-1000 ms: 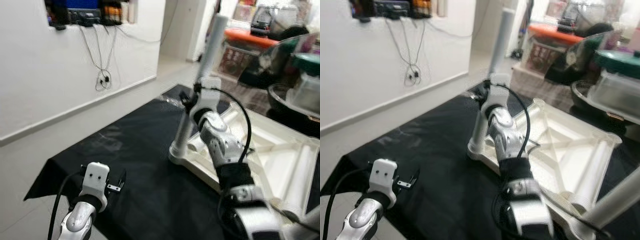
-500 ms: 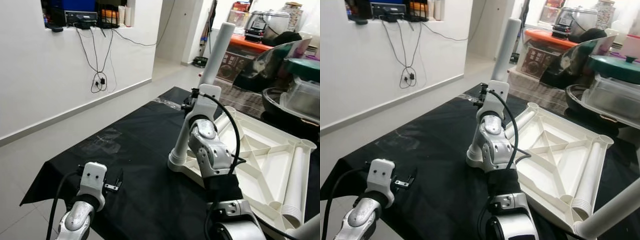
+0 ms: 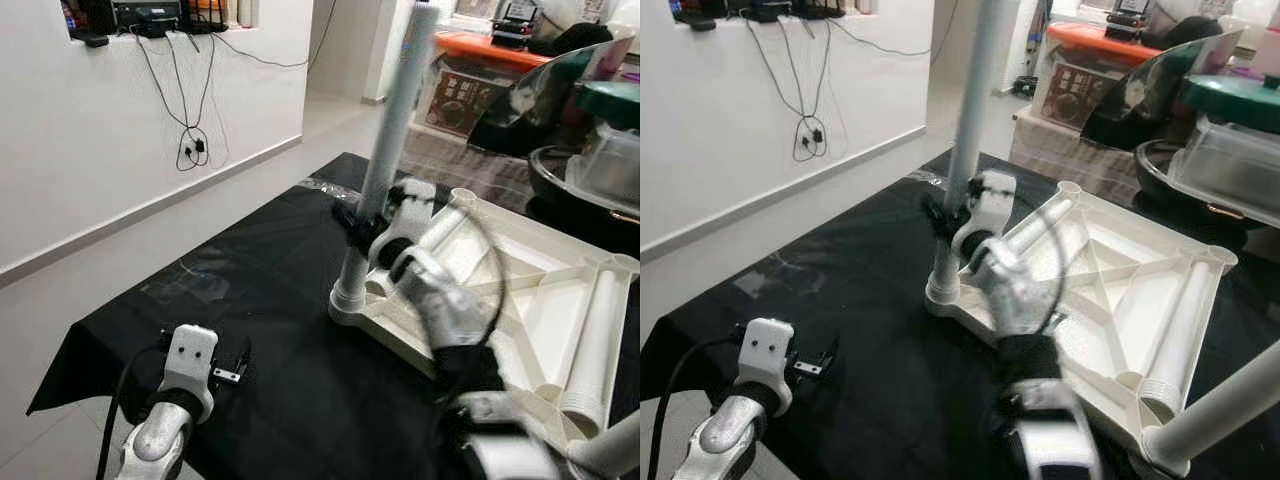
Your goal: Building children table
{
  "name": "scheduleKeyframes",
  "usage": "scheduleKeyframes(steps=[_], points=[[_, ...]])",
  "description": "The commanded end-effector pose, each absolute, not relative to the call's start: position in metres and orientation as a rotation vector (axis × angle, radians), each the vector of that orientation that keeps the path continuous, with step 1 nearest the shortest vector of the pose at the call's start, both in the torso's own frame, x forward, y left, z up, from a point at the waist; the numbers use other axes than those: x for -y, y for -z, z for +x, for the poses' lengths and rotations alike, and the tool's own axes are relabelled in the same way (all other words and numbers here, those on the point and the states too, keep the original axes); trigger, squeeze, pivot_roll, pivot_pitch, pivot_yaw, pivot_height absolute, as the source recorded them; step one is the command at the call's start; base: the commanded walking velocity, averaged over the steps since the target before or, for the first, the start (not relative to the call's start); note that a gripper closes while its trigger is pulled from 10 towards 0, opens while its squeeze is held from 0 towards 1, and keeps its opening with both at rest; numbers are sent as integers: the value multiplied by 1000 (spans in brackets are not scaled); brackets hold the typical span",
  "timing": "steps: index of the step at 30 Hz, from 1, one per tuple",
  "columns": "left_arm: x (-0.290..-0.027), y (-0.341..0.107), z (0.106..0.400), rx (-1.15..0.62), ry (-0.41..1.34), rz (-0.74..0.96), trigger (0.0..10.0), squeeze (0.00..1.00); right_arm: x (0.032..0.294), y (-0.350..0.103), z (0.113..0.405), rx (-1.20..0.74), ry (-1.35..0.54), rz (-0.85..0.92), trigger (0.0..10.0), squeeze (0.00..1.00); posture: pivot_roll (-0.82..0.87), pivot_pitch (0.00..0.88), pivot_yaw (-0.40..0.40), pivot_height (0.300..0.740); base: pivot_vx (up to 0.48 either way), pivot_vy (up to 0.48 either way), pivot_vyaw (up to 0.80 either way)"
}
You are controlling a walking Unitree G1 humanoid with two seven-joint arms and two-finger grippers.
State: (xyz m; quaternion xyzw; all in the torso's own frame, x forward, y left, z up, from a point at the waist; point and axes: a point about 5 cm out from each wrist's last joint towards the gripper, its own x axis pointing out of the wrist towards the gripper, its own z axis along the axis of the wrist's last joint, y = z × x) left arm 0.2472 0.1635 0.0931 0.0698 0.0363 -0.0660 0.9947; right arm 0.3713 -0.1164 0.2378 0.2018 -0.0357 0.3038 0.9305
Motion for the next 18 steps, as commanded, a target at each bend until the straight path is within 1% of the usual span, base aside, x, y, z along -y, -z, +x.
scheduleKeyframes(steps=[1, 2, 4, 5, 8, 10, 11, 12, 13, 18], points=[[-161, -90, 248, -77, 146, 152, 10000, 0, 113, -236, 368, 72, -773, 435, 10000, 0, 74, 0, -120, 740, 0, 0, 0], [-160, -90, 248, -76, 147, 153, 10000, 0, 113, -237, 368, 74, -830, 410, 10000, 0, 82, 0, -125, 740, 0, 0, 0], [-161, -91, 249, -74, 145, 156, 10000, 0, 105, -242, 366, 73, -951, 462, 10000, 0, 90, 0, -130, 740, 0, 0, 0], [-161, -91, 249, -74, 145, 156, 10000, 0, 105, -242, 366, 73, -951, 462, 10000, 0, 90, 0, -130, 740, 0, 0, 0], [-162, -91, 248, -74, 140, 157, 10000, 0, 88, -245, 364, 85, -1071, 448, 10000, 0, 103, 0, -133, 740, 0, 0, 0], [-162, -91, 247, -74, 139, 157, 10000, 0, 83, -244, 364, 85, -1088, 436, 10000, 0, 103, 0, -133, 740, 0, 0, 0], [-162, -91, 247, -75, 139, 159, 10000, 0, 76, -242, 366, 80, -1102, 422, 6196, 0, 114, 0, -138, 740, 0, 0, 0], [-162, -91, 247, -75, 139, 159, 10000, 0, 76, -242, 366, 80, -1102, 422, 6196, 0, 114, 0, -138, 740, 0, 0, 0], [-163, -91, 246, -75, 137, 162, 10000, 0, 69, -239, 371, 65, -1089, 413, 0, 0, 114, 0, -138, 740, 0, 0, 0], [-164, -92, 246, -75, 133, 164, 10000, 0, 73, -241, 377, 84, -1029, 429, 0, 0, 110, 0, -136, 740, 0, 0, 0]])
